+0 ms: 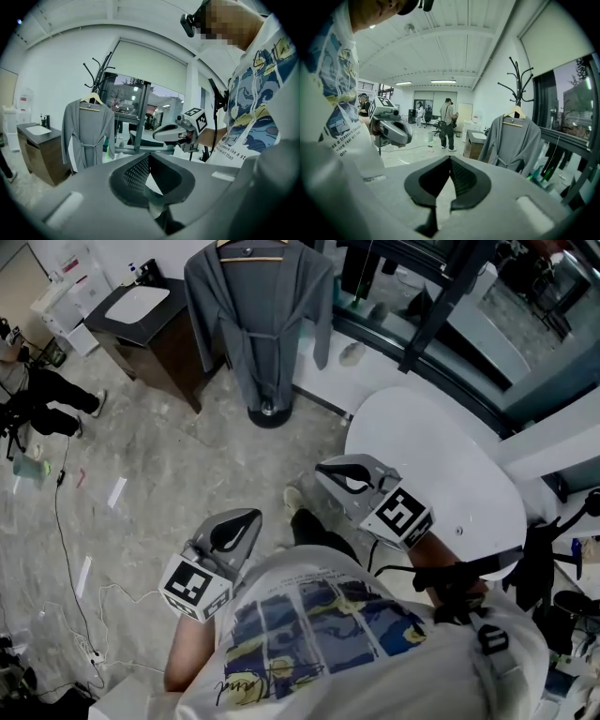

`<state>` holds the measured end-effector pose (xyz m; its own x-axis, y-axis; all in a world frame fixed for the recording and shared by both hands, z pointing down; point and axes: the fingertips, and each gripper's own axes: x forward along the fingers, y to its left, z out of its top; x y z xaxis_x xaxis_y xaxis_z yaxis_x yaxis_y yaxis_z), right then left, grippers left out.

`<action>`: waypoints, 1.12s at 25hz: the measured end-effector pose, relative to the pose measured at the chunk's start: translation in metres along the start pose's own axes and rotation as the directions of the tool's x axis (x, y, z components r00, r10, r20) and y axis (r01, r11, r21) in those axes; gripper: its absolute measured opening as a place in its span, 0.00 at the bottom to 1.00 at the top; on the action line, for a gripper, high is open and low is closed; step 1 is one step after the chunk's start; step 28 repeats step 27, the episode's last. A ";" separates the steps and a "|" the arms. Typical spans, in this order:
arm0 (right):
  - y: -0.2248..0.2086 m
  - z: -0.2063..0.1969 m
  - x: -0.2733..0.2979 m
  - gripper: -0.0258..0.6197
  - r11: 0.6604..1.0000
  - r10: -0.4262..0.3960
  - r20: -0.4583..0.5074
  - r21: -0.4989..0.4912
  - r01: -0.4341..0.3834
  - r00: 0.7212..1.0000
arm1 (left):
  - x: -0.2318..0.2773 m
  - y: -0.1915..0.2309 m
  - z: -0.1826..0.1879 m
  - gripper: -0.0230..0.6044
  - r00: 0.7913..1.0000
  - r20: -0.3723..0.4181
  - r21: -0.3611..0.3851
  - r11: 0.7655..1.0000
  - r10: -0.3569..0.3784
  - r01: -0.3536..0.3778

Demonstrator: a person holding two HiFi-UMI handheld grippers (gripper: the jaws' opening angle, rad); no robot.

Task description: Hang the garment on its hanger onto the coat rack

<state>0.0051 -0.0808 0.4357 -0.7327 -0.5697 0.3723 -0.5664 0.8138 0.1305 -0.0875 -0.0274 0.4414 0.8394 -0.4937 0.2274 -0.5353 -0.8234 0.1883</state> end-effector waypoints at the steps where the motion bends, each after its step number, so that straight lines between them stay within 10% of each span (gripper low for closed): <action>1: 0.001 0.000 0.001 0.04 1.000 0.000 -0.001 -0.004 0.000 1.000 | -0.001 0.001 0.000 0.04 1.000 0.001 -0.002 1.000 0.002 -0.002; 28: -0.041 -0.012 0.031 0.04 1.000 0.012 -0.077 -0.021 -0.014 0.997 | 0.038 0.043 0.007 0.04 1.000 -0.022 -0.052 0.999 -0.008 0.007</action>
